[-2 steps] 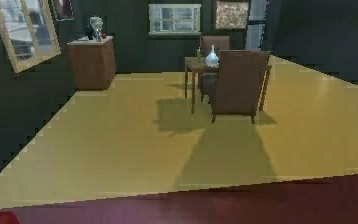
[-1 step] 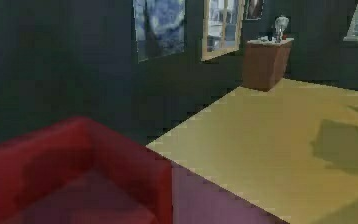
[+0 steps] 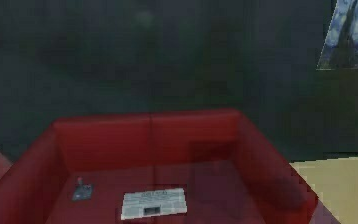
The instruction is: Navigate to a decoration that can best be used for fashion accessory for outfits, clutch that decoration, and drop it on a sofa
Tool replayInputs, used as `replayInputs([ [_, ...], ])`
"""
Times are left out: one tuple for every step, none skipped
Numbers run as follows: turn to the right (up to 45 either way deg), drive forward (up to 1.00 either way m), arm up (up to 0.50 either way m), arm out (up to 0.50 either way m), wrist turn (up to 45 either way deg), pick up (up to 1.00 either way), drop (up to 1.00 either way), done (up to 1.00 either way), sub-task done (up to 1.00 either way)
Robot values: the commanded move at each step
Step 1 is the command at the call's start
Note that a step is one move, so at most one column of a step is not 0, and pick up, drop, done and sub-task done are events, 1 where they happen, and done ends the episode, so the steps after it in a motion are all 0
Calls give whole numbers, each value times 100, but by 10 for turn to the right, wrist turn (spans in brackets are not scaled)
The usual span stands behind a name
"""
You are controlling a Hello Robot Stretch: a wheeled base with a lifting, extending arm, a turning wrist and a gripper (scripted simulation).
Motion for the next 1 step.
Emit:
replayInputs([
  [-60,0,0,0,0,0,0,0,0],
])
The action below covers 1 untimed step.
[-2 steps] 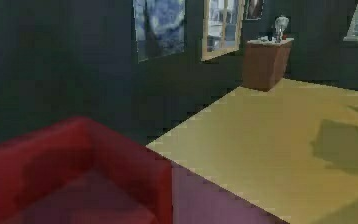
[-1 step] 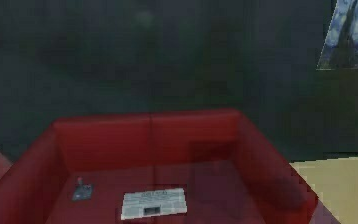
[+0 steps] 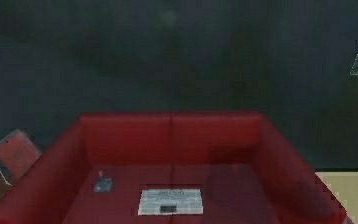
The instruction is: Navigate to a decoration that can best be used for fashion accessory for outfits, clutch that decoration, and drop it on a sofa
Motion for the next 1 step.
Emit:
replayInputs([
  [0,20,0,0,0,0,0,0,0],
])
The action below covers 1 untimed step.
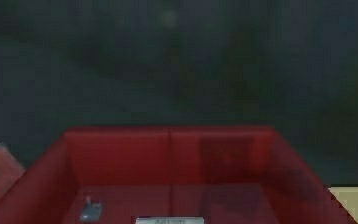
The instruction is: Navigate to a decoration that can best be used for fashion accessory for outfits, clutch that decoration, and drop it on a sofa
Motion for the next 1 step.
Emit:
replayInputs([
  [-450,0,0,0,0,0,0,0,0],
])
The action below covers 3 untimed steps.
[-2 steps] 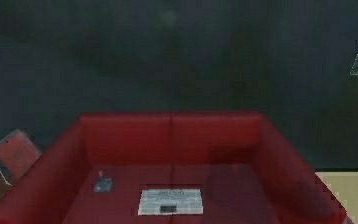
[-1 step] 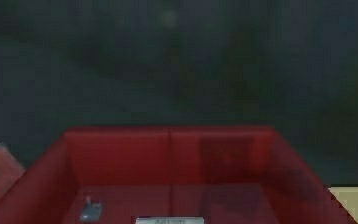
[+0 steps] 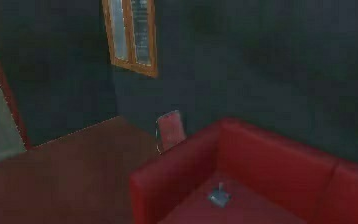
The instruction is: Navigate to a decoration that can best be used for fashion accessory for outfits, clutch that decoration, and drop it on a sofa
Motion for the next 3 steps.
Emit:
replayInputs([
  [-420,0,0,0,0,0,0,0,0],
  [-30,0,0,0,0,0,0,0,0],
  [0,0,0,32,0,0,0,0,0],
])
